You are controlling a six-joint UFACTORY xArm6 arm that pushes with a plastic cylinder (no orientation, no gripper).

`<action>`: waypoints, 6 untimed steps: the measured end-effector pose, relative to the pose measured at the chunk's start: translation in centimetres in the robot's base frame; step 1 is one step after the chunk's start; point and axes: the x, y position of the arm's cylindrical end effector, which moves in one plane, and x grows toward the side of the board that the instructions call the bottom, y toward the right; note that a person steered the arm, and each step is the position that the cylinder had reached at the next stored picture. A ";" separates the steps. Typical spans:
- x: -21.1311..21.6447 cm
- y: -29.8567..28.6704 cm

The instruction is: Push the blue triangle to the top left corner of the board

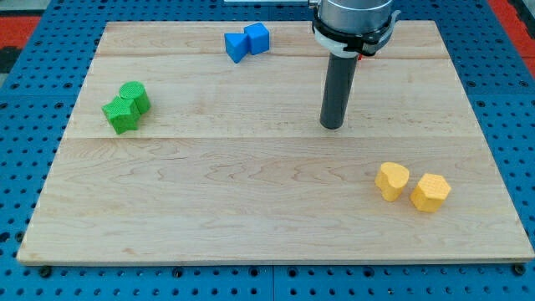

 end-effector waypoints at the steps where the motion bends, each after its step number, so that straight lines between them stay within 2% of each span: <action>1: 0.0 -0.1; 4: -3.8 -0.9; 5: -6.2 -3.3; 6: -11.1 -5.5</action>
